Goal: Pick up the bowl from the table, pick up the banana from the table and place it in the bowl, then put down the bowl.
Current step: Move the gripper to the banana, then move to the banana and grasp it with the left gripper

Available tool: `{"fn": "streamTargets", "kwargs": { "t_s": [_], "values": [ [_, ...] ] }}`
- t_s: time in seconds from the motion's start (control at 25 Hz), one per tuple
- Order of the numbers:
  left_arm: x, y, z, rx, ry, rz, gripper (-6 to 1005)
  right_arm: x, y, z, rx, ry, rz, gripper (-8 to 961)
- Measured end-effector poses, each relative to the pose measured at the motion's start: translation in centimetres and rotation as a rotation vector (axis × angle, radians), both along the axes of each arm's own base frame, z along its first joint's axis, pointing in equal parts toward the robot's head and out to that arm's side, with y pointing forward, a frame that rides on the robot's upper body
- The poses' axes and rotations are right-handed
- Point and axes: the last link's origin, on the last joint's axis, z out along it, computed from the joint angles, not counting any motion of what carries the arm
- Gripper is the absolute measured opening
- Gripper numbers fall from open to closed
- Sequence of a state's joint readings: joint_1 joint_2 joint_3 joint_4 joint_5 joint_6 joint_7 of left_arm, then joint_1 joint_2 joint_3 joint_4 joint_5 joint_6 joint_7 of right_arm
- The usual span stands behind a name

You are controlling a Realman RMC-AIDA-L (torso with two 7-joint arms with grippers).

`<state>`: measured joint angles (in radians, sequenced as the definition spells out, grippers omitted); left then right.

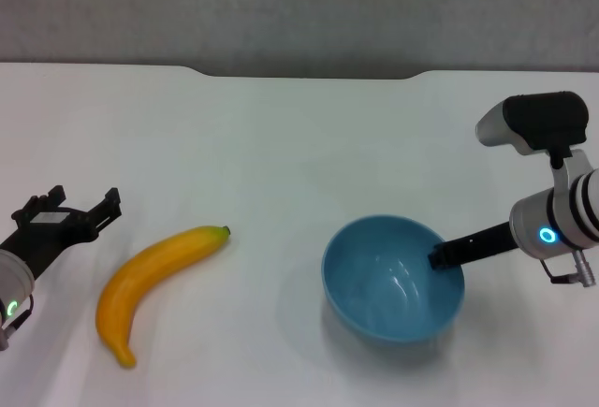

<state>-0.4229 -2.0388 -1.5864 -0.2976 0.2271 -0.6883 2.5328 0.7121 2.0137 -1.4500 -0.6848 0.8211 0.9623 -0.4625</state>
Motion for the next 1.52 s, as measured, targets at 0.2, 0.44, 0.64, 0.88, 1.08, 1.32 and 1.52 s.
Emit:
{"fn": "streamTargets", "kwargs": {
  "t_s": [0.2, 0.44, 0.64, 0.88, 1.08, 1.32, 1.52],
  "values": [
    [0.3, 0.2, -0.3, -0.020, -0.008, -0.007, 881, 0.1, -0.1, 0.5, 0.040, 0.015, 0.017, 38],
    [2.9, 1.1, -0.5, -0.114, -0.061, -0.030, 882, 0.7, -0.4, 1.1, 0.076, 0.026, 0.018, 36],
    [4.6, 1.3, -0.9, -0.195, 0.030, -0.035, 882, 1.0, -0.6, 1.2, 0.084, 0.025, 0.013, 36],
    [5.3, 1.3, -1.0, -0.341, 0.048, -0.007, 882, 1.3, -0.6, 1.3, 0.095, 0.023, 0.012, 37],
    [6.0, 1.4, -0.4, -0.443, 0.082, 0.008, 882, 1.3, -0.5, 1.3, 0.103, 0.024, 0.013, 37],
    [6.3, 1.3, 0.2, -0.493, 0.215, 0.045, 882, 1.3, -0.5, 1.3, 0.107, 0.024, 0.016, 36],
    [6.1, 1.0, 0.0, -0.555, 0.264, 0.076, 882, 0.7, -0.4, 1.0, 0.112, 0.066, 0.032, 36]
  ]
}}
